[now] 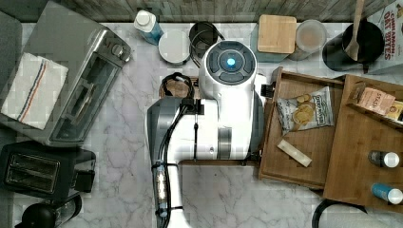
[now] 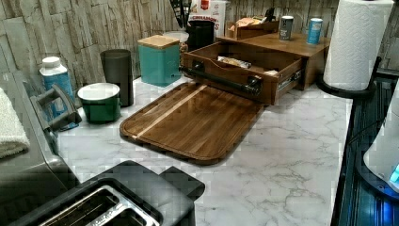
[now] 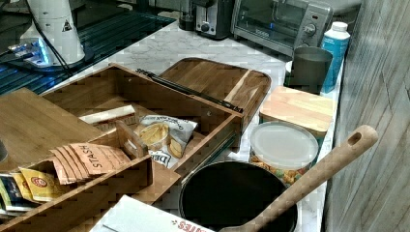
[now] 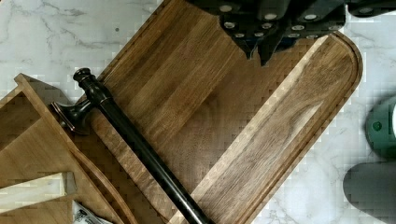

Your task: Pick up the butter.

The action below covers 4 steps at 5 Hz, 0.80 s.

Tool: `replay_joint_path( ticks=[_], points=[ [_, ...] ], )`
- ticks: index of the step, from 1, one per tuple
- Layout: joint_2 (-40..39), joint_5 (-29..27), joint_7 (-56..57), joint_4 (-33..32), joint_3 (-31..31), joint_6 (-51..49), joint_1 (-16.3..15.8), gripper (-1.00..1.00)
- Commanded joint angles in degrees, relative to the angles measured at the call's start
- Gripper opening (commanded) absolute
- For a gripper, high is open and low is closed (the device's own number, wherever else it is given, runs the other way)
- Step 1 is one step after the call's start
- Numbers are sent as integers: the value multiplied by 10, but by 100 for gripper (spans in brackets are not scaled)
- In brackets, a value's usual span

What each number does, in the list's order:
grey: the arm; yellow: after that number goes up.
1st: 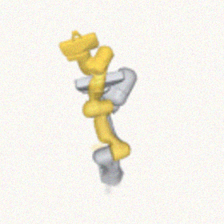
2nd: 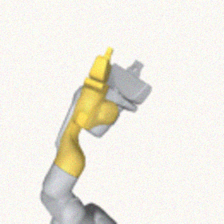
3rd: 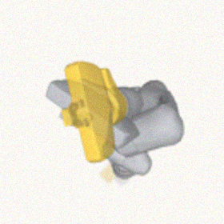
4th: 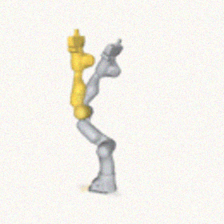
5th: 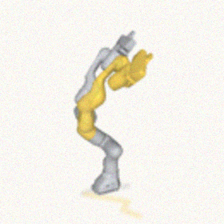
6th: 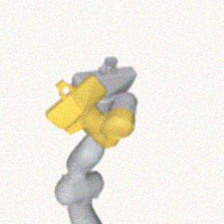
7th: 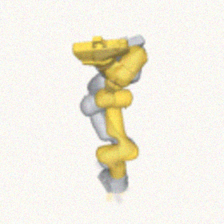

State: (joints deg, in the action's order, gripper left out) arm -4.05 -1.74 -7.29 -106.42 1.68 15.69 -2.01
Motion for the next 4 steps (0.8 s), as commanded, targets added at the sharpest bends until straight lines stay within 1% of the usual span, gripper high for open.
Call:
replay_joint_path(
  ticks=[1,2,3,4],
  points=[
    [0,-2,0,-1,2,0,2,-100],
    [-20,42,-59,-14,6,55,-2,-100],
    [-71,58,-65,47,27,26,19,-100],
    [-84,48,-50,84,55,9,48,-100]
  ],
)
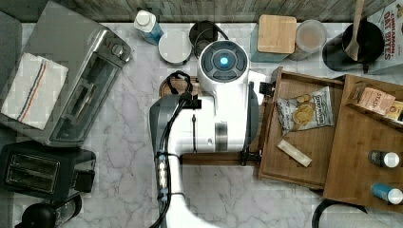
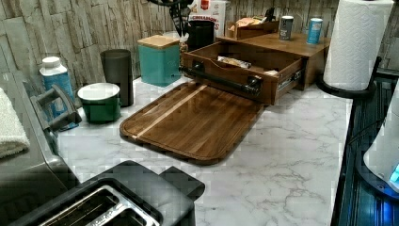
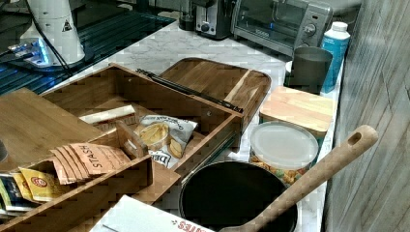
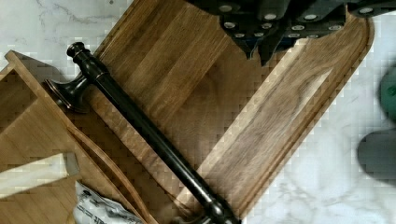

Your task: Pick up the butter.

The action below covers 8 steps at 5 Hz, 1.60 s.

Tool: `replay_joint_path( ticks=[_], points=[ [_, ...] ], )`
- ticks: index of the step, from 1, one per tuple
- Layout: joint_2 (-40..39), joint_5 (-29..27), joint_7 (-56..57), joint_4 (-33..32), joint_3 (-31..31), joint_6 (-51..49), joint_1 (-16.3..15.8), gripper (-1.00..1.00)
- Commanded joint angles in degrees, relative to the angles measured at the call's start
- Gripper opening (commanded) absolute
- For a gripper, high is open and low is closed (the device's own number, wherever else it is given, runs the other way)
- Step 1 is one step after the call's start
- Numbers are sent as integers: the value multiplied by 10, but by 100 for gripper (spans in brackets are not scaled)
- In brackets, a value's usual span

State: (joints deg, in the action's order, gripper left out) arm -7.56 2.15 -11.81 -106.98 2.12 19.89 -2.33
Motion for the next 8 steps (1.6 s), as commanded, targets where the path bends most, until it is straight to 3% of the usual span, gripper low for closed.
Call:
replay_joint_path(
  ticks=[1,2,3,4,5,6,7,8],
  points=[
    [-46,-56,23,97,70,-20,96,-100],
    [-18,-76,-15,79,103,3,103,-100],
    [19,-54,-88,37,126,57,95,-100],
    [14,-56,-146,66,141,13,99,-100],
    [-7,-53,-251,75,149,-12,112,100],
    [-29,-50,-349,67,157,-11,122,100],
    [-24,-38,-384,19,167,28,129,100],
    [4,-26,-400,-78,173,105,137,100]
  ],
)
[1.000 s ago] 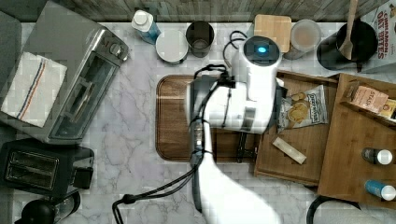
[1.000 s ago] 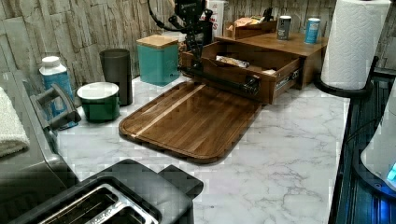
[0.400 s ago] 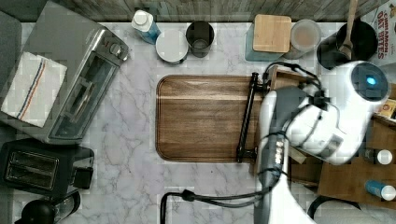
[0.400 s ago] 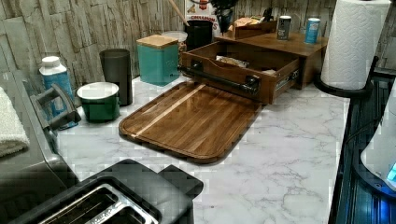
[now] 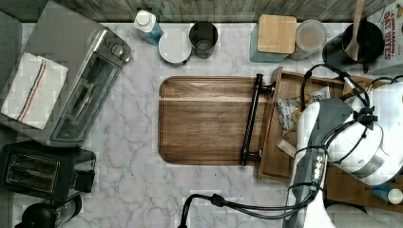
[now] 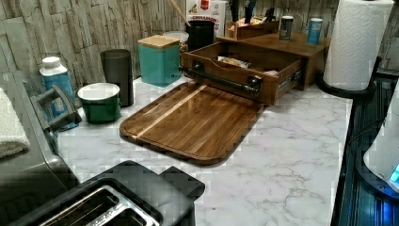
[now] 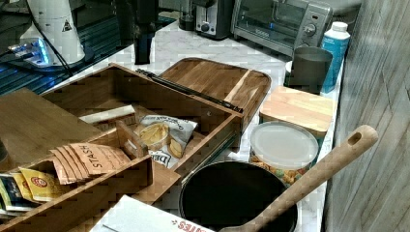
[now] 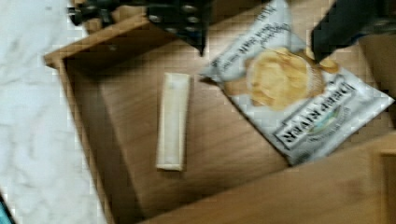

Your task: Pick up the butter.

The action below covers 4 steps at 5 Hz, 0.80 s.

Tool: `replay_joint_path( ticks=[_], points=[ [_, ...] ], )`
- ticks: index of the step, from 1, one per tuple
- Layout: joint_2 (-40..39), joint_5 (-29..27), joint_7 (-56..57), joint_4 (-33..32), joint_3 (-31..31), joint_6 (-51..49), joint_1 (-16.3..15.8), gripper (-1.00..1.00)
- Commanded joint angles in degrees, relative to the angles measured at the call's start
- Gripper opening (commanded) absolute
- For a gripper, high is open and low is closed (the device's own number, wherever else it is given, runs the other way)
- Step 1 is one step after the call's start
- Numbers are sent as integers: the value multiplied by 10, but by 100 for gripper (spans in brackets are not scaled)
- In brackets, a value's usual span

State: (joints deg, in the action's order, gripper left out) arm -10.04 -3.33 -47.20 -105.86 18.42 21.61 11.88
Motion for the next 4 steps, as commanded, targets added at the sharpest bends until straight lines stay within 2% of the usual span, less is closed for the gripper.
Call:
replay_joint_path(
  ticks=[1,3,4],
  points=[
    [60,3,-7,-166,16,138,15,100],
    [86,28,-42,-237,27,160,15,100],
    [76,24,-37,-254,23,206,18,100]
  ],
)
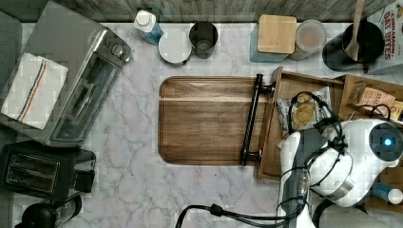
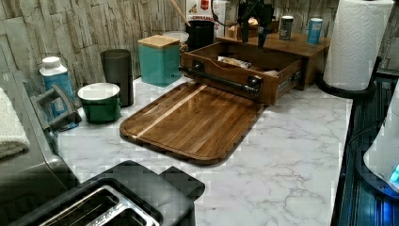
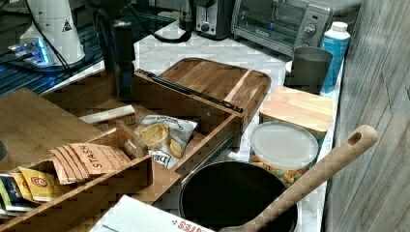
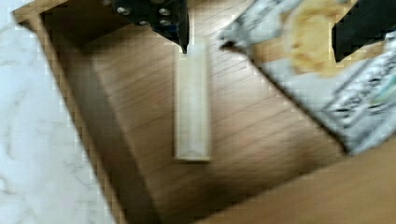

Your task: Pick up the butter.

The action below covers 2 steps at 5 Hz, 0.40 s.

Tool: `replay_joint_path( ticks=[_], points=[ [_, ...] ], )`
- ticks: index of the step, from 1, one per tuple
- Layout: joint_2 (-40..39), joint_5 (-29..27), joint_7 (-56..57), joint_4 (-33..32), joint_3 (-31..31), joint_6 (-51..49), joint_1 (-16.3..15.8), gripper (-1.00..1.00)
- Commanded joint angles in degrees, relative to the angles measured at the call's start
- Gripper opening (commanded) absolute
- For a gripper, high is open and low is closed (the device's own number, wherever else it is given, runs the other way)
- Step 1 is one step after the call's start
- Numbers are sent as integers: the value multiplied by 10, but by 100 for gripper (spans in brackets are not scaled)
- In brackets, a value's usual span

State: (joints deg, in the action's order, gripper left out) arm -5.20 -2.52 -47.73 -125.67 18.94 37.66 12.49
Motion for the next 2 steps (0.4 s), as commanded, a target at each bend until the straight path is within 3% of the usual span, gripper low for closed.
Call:
replay_joint_path(
  ticks=[1,2],
  points=[
    [-3,3,-22,-53,17,79,13,100],
    [-17,31,-42,-63,21,112,8,100]
  ],
)
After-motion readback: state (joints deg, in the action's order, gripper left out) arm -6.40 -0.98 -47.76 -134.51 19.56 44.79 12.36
